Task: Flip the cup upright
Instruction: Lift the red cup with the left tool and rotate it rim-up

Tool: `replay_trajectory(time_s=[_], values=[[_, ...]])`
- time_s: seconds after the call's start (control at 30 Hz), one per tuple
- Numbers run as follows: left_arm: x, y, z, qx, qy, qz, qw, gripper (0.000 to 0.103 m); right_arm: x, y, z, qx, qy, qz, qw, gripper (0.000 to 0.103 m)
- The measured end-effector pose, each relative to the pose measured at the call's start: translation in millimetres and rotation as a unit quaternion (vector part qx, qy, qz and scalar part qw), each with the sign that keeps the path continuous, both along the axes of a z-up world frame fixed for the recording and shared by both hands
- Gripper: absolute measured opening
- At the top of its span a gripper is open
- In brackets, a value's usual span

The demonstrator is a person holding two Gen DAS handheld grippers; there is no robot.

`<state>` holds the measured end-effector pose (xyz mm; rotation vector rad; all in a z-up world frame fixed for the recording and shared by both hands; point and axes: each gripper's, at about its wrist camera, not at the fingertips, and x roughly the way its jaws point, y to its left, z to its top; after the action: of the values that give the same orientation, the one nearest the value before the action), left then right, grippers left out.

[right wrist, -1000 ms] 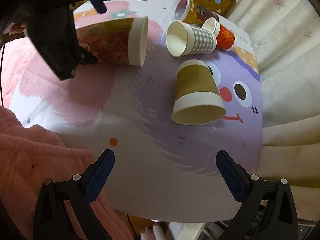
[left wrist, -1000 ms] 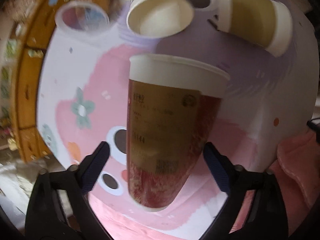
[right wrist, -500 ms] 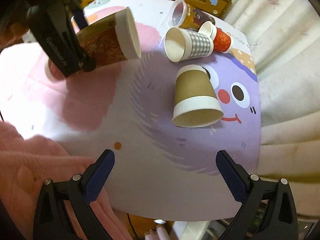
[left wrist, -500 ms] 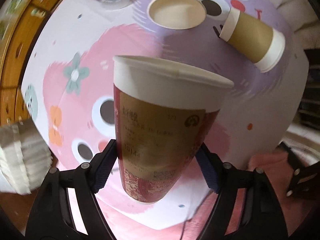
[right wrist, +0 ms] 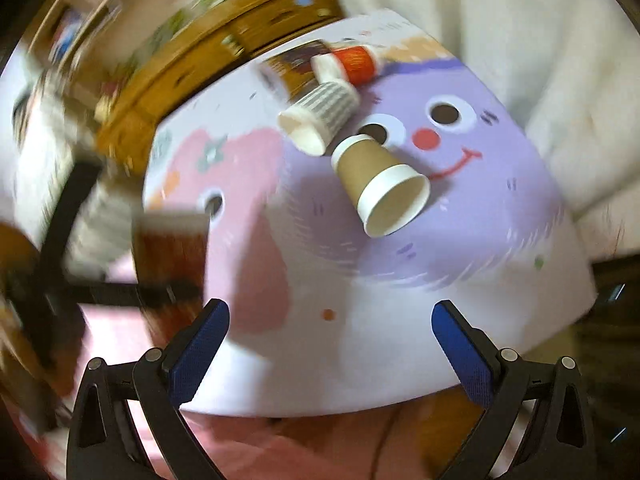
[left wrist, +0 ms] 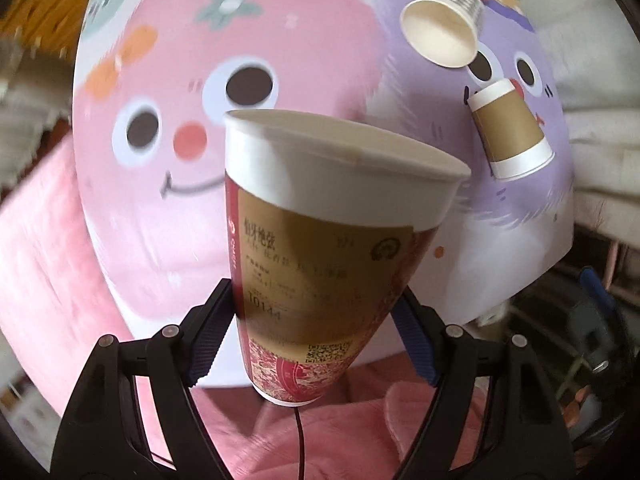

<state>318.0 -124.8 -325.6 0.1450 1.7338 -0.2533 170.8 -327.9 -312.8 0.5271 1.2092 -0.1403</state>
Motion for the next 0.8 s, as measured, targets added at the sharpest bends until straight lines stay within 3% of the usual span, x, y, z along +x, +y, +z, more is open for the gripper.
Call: replay_trajectory(time_s=[0.1, 0.27, 0.5, 0.67, 0.8], values=[[-11, -7, -18, -0.018, 0.010, 0.050, 0.9985, 0.075, 3, -22, 3, 0.058, -0.002, -0.024, 0.998, 0.102], [-32, -28, -51, -0.049, 0.026, 0.119, 0.9913, 0.075, 21, -47, -7, 0.108, 0.048, 0.016, 0.993, 0.102], [-59, -68, -90, -0.069, 0.059, 0.208, 0.9740, 0.075, 45, -70, -27, 0.121, 0.105, 0.096, 0.982, 0.102], [-57, -108, -109, -0.042, 0.038, 0.205, 0.9770, 0.076, 65, -86, -37, 0.107, 0.129, 0.141, 0.976, 0.102], [-57, -125, -119, -0.039, 0.035, 0.224, 0.9733, 0.077, 77, -93, -41, 0.102, 0.140, 0.166, 0.971, 0.102]])
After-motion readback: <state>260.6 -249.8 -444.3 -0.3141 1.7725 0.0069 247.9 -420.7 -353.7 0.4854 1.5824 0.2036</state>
